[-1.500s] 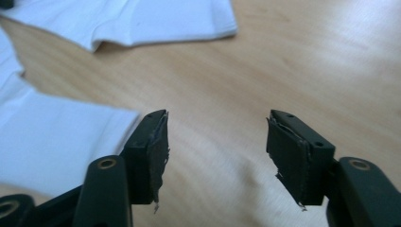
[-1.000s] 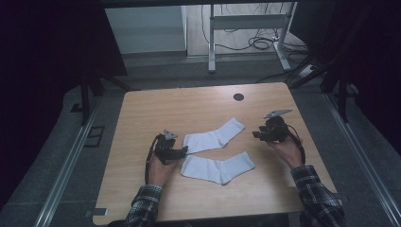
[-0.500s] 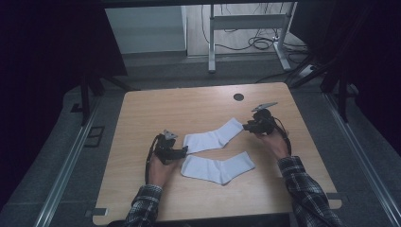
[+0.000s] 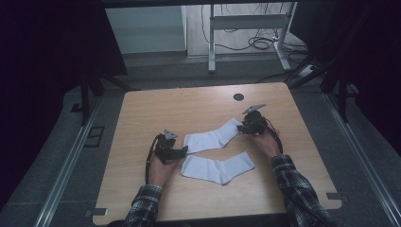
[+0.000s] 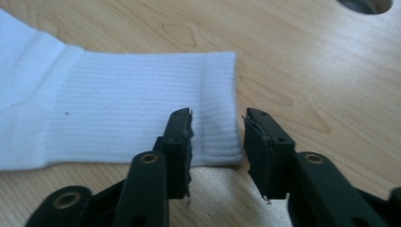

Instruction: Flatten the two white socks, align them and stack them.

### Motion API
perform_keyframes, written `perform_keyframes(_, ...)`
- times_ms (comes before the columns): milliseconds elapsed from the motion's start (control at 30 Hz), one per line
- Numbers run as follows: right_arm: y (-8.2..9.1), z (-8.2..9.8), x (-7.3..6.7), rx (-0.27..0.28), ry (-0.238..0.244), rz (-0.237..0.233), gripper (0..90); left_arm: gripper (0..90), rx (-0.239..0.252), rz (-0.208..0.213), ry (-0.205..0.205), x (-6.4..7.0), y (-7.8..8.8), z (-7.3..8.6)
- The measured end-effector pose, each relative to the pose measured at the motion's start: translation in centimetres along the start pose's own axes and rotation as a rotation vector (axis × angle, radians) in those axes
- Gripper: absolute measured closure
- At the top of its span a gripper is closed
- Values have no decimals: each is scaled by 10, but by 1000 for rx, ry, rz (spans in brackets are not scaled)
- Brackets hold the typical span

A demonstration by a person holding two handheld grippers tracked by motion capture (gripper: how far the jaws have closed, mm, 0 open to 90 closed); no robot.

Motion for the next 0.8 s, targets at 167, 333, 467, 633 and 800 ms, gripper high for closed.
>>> perform_keyframes(167,4,5,-2,-17,-52,-33,764,352,13,25,-23,3,1,-1)
perform_keyframes(333,12,13,-6,-16,-58,-67,768,578,31,52,-36,7,2,-2)
perform_keyframes(467,16,18,-9,-31,-47,-76,769,742,32,78,-31,10,1,-3)
perform_keyframes(633,19,20,-14,-41,-31,-73,780,855,31,108,-5,12,0,-4)
perform_keyframes(800,23,19,-19,-37,-8,-69,789,857,34,104,7,12,-1,-5)
Point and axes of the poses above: each handheld gripper's, and its own axes: y roughly backward along the jaws, z roughly out of its underside, x roughly to its right, the point moved 8 cm from there along -y, roughly forward along the jaws, and after that the axes turned 1 degree about -y, right-handed, at the moved point
